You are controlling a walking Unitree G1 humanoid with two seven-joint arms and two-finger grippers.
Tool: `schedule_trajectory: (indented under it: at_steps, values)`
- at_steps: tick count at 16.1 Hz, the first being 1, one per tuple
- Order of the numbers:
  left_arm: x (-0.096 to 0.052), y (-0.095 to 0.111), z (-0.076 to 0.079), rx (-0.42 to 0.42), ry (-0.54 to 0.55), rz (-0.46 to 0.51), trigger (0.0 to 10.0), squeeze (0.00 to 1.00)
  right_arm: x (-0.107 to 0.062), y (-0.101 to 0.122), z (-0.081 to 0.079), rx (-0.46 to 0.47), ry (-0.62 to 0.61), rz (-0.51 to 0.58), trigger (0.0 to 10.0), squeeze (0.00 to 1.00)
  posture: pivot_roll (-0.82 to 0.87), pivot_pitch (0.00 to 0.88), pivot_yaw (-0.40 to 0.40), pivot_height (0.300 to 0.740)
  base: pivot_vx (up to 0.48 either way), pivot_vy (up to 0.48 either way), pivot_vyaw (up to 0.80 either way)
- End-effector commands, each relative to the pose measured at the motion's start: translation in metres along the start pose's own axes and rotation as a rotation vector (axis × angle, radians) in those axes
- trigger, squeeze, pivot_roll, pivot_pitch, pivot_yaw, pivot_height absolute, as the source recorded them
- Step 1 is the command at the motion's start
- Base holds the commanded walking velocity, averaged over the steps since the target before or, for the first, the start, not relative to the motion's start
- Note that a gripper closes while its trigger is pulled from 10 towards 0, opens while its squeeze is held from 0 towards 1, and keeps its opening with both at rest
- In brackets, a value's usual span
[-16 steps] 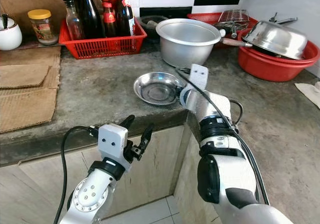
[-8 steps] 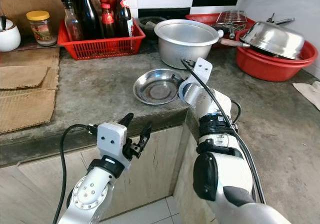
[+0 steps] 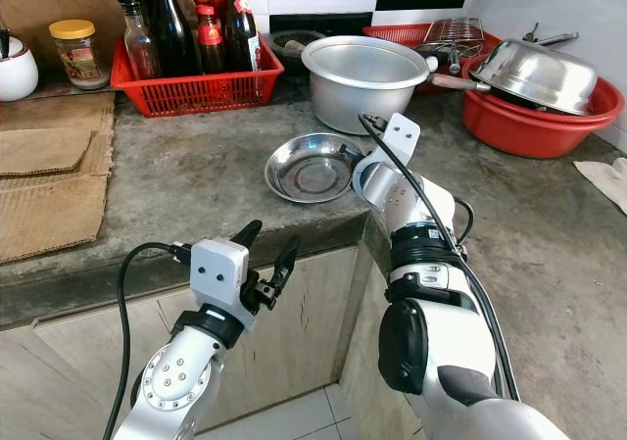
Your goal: Kitchen organization
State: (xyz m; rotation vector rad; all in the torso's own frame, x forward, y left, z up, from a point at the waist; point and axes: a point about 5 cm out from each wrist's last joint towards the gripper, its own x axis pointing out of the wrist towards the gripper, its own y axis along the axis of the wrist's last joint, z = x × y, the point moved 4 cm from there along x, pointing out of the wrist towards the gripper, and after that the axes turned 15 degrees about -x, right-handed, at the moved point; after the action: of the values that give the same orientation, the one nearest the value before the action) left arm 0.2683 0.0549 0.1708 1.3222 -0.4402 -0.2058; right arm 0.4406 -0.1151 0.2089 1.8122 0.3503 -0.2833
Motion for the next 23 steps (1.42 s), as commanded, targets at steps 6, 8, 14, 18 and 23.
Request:
schedule_trajectory:
  at_steps: [6,8,14,18,23]
  values:
    - [0.001,-0.001,0.001,0.001,0.0,-0.002,10.0,0.0,0.0,-0.001,0.006,-0.001,-0.026,-0.002,0.0,0.0,0.08,0.058,-0.124,0.74,0.0,0.0,0.0]
    - [0.005,0.001,-0.001,0.01,-0.006,0.007,10.0,0.0,-0.023,0.02,0.012,-0.027,-0.056,0.256,0.0,0.0,0.07,0.001,-0.088,0.74,0.0,0.0,0.0]
    - [0.009,0.002,-0.003,0.021,-0.019,0.017,10.0,0.0,-0.073,0.034,0.006,-0.099,-0.049,0.573,0.0,0.0,0.07,0.0,-0.088,0.74,0.0,0.0,0.0]
    - [0.011,0.003,-0.006,0.028,-0.016,0.025,10.0,0.0,-0.099,0.035,0.013,-0.328,-0.128,0.701,0.0,0.0,0.07,0.0,-0.091,0.74,0.0,0.0,0.0]
    - [0.01,0.006,-0.01,0.036,-0.009,0.029,10.0,0.0,-0.12,0.016,0.027,-0.5,-0.172,0.725,0.0,0.0,0.05,0.0,-0.078,0.74,0.0,0.0,0.0]
